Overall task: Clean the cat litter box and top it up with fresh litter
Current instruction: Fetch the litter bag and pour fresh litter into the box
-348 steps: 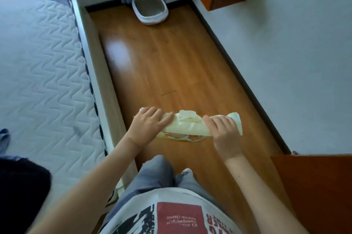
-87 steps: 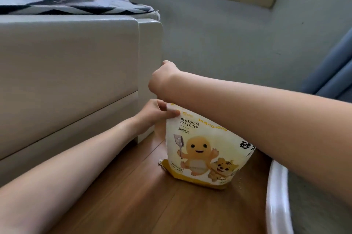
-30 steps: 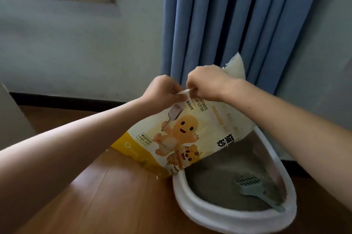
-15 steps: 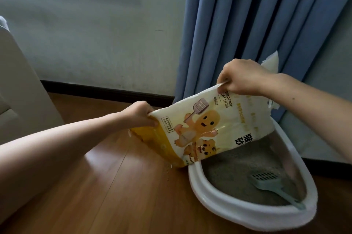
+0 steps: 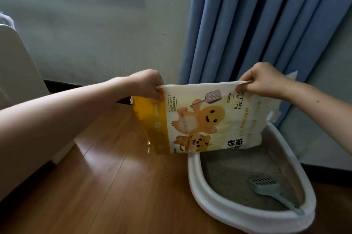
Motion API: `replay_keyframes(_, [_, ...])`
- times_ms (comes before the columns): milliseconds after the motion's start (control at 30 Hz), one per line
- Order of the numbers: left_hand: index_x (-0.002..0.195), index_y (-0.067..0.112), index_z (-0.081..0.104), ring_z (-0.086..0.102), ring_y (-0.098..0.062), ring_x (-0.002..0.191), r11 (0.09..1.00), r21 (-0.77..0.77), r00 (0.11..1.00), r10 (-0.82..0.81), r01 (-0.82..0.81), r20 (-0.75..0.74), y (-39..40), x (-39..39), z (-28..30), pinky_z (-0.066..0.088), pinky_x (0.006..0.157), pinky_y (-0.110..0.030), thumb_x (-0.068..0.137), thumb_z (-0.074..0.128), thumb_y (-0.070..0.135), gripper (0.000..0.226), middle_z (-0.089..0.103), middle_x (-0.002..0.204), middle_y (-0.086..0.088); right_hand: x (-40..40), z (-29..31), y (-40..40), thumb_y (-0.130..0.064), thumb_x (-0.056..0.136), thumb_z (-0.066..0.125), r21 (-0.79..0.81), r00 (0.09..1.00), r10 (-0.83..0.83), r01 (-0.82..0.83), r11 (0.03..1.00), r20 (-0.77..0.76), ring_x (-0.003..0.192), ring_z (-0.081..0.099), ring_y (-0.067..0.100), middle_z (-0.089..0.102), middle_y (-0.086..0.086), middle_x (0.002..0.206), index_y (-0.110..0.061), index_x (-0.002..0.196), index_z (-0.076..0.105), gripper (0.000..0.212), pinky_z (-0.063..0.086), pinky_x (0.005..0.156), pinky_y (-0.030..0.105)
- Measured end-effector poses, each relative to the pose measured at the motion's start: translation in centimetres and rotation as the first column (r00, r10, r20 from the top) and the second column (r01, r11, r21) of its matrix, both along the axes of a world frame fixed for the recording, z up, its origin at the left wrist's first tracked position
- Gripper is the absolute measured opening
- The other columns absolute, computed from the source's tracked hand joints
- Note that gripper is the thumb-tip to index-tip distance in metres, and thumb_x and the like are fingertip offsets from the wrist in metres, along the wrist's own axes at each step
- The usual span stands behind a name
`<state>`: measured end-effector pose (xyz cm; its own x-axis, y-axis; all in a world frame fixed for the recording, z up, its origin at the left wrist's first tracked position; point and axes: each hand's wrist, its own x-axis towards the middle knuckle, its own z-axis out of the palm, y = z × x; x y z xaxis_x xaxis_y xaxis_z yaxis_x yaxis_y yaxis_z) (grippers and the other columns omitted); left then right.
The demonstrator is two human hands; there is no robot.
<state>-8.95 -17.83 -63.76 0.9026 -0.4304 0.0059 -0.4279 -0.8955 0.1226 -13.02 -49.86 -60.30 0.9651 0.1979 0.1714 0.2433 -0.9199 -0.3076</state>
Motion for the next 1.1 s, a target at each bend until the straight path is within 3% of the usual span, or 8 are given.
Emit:
replay_keyframes(133, [0.074,0.019,0.065,0.059,-0.018,0.065,0.998,0.056,0.999,-0.001,-0.001,0.044,-0.6,-0.1,1.2,0.049,0.058,-0.032,0.083,0.073,0.023,0.013,0.06,0.066,0.005,0.0,-0.6,-0.6,-0.02,0.08,0.076,0.076,1.0,0.01,-0.008,0.997,-0.024,0.073,0.069,0.005,0.074,-0.007,0.074,-0.02,0.083,0.079,0.004,0.057,0.072,0.031])
replay_keyframes(300, [0.076,0.025,0.059,0.053,-0.01,0.059,0.994,0.11,0.996,-0.007,-0.002,0.086,-1.7,-0.2,1.9,0.036,0.047,-0.024,0.084,0.072,0.024,0.015,0.055,0.065,0.01,0.0,-1.3,-1.4,-0.018,0.078,0.079,0.17,0.999,-0.02,0.025,0.985,-0.028,0.075,0.067,0.006,0.073,-0.008,0.073,-0.02,0.078,0.078,0.003,0.054,0.072,0.026])
replay_keyframes(400, [0.086,0.026,0.063,0.053,-0.012,0.064,0.985,0.17,0.991,-0.009,-0.014,0.135,-2.4,-0.3,2.6,0.034,0.048,-0.024,0.085,0.071,0.028,0.008,0.053,0.069,0.011,-0.2,-1.7,-2.0,-0.018,0.076,0.079,0.205,0.999,-0.029,0.038,0.978,-0.043,0.066,0.064,0.003,0.071,-0.01,0.066,-0.025,0.071,0.075,0.01,0.05,0.065,0.022])
replay_keyframes(500, [0.102,0.02,0.07,0.056,-0.015,0.071,0.975,0.221,0.984,-0.014,-0.026,0.178,-3.1,-0.3,3.7,0.035,0.048,-0.023,0.085,0.071,0.03,0.019,0.055,0.074,0.009,-0.1,-1.9,-2.6,-0.02,0.077,0.079,0.24,0.997,-0.036,0.052,0.969,-0.071,0.06,0.062,-0.003,0.072,-0.009,0.065,-0.022,0.073,0.077,0.006,0.05,0.064,0.02])
replay_keyframes(700, [0.108,0.02,0.067,0.056,-0.017,0.078,0.95,0.308,0.969,-0.038,-0.04,0.245,-4.1,-0.1,6.0,0.035,0.051,-0.024,0.086,0.072,0.032,0.026,0.058,0.084,0.006,0.0,-2.0,-3.2,-0.018,0.076,0.08,0.296,0.996,-0.056,0.074,0.952,-0.071,0.054,0.058,-0.006,0.07,-0.011,0.06,-0.018,0.076,0.078,0.003,0.043,0.052,0.009])
replay_keyframes(800, [0.11,0.021,0.067,0.06,-0.018,0.08,0.936,0.348,0.961,-0.052,-0.048,0.272,-4.5,0.1,7.2,0.04,0.056,-0.024,0.086,0.071,0.032,0.027,0.065,0.092,0.003,0.0,-2.5,-3.3,-0.02,0.077,0.08,0.335,0.995,-0.069,0.091,0.938,-0.076,0.06,0.061,-0.004,0.073,-0.005,0.07,-0.019,0.076,0.078,0.003,0.048,0.06,0.017])
replay_keyframes(900, [0.109,0.02,0.068,0.059,-0.015,0.078,0.922,0.385,0.956,-0.071,-0.047,0.286,-5.1,0.2,8.2,0.037,0.051,-0.021,0.088,0.07,0.032,0.025,0.065,0.092,0.004,0.0,-2.6,-3.3,-0.02,0.079,0.078,0.363,0.995,-0.075,0.093,0.927,-0.063,0.058,0.061,-0.004,0.073,-0.001,0.073,-0.014,0.082,0.078,0.007,0.049,0.059,0.016])
replay_keyframes(1100, [0.102,0.021,0.067,0.06,-0.015,0.077,0.89,0.455,0.942,-0.115,-0.043,0.315,-5.8,0.5,9.8,0.046,0.057,-0.024,0.086,0.071,0.032,0.02,0.061,0.086,0.006,-0.1,-2.9,-3.4,-0.025,0.08,0.077,0.404,0.991,-0.094,0.126,0.906,-0.099,0.081,0.071,0.016,0.075,0.001,0.082,-0.015,0.088,0.078,0.013,0.056,0.075,0.033])
